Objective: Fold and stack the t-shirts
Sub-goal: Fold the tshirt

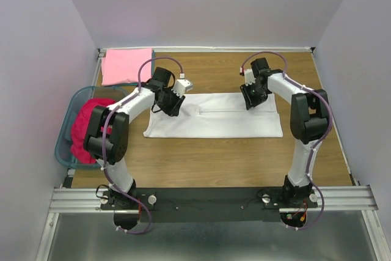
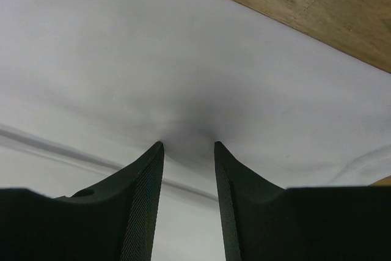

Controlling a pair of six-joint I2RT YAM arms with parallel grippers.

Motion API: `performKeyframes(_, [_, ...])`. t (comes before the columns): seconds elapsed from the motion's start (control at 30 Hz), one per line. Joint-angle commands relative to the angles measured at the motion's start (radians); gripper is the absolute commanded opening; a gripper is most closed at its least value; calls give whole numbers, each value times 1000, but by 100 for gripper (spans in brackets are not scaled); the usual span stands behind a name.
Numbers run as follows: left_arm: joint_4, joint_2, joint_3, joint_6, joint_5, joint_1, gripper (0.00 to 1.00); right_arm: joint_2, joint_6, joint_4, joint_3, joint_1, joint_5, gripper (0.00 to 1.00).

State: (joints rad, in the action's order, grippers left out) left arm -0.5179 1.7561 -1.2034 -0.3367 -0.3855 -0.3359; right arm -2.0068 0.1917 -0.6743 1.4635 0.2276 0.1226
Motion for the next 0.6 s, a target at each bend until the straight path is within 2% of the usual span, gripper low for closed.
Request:
performKeyframes(0.0, [47,55,-1,51,95,-20,32,-43,43,-10,5,-30,-89,45])
performKeyframes(0.2, [55,184,-67,51,125,-26,32,-11,74,-22,-110,-60,-107,43])
performKeyframes(0.3, [49,308,-191,27,181,-26,31,60,92,-66,-224,-60,-43,42])
performKeyframes(0.37, [15,424,-359,-7,217,-23,31,130,97,-132,-309,-38,47,41])
performKeyframes(0.4, [-8,425,-434,-16,217,-22,31,161,100,-155,-310,-22,84,41])
performKeyframes(0.43, [-60,509,-607,-27,220,-12,31,239,116,-184,-352,-4,189,41])
performKeyframes(0.47, [-88,546,-704,-27,223,-8,31,275,118,-249,-362,10,248,43])
performKeyframes(0.5, [-114,603,-796,-28,205,-2,33,310,118,-278,-341,13,314,45])
performKeyframes(0.53, [-163,620,-956,-27,186,8,36,356,98,-298,-313,13,383,48])
performKeyframes(0.57, [-175,628,-1013,-21,172,9,38,370,80,-317,-283,13,385,48])
